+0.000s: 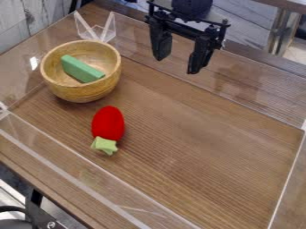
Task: Move the red fruit to the left
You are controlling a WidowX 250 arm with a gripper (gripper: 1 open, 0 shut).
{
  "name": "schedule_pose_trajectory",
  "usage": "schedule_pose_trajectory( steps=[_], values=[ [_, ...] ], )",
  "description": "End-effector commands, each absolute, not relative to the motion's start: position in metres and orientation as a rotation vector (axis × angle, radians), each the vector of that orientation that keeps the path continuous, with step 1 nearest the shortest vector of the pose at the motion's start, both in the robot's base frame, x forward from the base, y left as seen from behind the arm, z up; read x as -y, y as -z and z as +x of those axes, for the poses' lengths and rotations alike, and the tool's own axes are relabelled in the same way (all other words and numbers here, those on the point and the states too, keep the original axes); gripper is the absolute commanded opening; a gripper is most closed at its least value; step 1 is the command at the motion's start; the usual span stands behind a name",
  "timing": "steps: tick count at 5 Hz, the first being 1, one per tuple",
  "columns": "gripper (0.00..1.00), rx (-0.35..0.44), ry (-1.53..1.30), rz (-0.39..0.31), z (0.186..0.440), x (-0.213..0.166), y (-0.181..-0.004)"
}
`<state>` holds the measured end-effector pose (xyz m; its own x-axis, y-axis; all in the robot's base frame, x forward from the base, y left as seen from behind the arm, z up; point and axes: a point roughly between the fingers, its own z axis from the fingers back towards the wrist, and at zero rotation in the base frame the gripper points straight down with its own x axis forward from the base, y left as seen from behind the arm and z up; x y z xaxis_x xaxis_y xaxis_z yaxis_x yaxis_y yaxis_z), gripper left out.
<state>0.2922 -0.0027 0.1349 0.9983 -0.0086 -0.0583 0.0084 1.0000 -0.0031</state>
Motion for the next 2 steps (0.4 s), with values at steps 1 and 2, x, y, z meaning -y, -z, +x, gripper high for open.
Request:
schedule_pose_trajectory(
  steps=[1, 2],
  values=[
    [1.0, -0.089, -0.002, -0.001, 0.286, 0.001, -0.122],
    [1.0, -0.096, -0.044, 0.013, 0.263, -0.015, -0.107]
  ],
)
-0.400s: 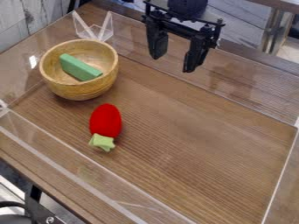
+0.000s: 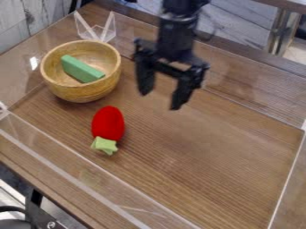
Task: Move the red fruit to the left
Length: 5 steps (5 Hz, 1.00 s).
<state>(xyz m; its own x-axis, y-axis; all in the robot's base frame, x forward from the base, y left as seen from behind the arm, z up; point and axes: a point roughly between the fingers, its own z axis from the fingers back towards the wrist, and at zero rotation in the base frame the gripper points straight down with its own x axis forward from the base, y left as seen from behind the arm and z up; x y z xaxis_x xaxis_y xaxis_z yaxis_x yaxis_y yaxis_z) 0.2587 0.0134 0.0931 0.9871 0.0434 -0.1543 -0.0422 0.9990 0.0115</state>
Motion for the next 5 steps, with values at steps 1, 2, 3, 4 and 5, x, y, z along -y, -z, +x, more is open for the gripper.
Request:
schedule_pose_trajectory(
  steps=[1, 2, 3, 4, 5],
  values=[
    [1.0, -0.076, -0.091, 0.019, 0.241, -0.036, -0.102],
    [1.0, -0.06, -0.13, 0.024, 0.228, -0.056, -0.097],
    [1.0, -0.045, -0.179, 0.031, 0.224, -0.066, -0.088],
    [1.0, -0.053, -0.207, 0.033, 0.224, -0.068, -0.078],
    [1.0, -0.061, -0.232, 0.036, 0.224, -0.07, -0.067]
  ],
)
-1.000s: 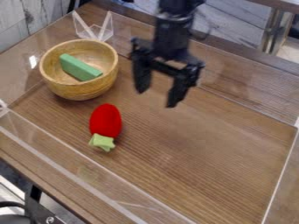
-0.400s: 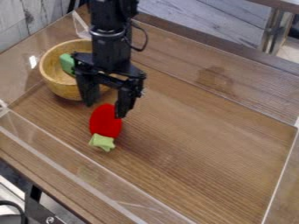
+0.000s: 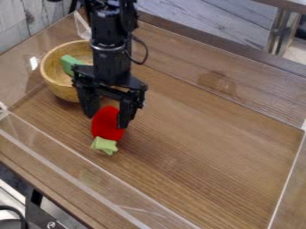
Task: Move the red fruit to the left
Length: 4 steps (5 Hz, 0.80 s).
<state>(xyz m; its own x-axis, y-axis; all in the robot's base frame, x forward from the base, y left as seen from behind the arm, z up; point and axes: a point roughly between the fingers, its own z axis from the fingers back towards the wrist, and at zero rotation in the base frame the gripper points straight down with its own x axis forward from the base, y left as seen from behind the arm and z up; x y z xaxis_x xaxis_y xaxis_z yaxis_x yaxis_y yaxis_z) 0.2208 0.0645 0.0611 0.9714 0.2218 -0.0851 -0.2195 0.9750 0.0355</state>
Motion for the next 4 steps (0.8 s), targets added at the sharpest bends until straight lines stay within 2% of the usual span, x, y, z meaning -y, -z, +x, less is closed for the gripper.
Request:
schedule_pose_trajectory(
  steps=[1, 4],
  values=[
    [1.0, -0.059, -0.255, 0.038, 0.224, -0.071, -0.058],
    [1.0, -0.063, -0.289, 0.037, 0.228, -0.073, -0.041]
  ],
)
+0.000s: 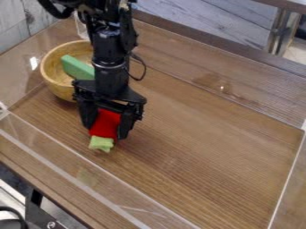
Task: Move the red fruit to the left
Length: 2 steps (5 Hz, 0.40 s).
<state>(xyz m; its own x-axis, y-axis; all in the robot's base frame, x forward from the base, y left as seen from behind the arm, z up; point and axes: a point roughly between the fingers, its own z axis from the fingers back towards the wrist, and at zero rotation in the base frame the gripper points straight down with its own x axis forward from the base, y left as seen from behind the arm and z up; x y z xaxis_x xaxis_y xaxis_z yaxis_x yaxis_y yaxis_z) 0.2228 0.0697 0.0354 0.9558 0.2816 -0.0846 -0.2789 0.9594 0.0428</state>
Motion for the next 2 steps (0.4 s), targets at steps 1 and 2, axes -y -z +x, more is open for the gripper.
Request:
schedule_pose_trajectory(
  steps=[1, 2],
  values=[
    [1.0, -0.062, -0.299, 0.029, 0.2295, -0.0722, -0.0385],
    [1.0, -0.058, -0.303, 0.024, 0.232, -0.0704, -0.0375]
  ],
)
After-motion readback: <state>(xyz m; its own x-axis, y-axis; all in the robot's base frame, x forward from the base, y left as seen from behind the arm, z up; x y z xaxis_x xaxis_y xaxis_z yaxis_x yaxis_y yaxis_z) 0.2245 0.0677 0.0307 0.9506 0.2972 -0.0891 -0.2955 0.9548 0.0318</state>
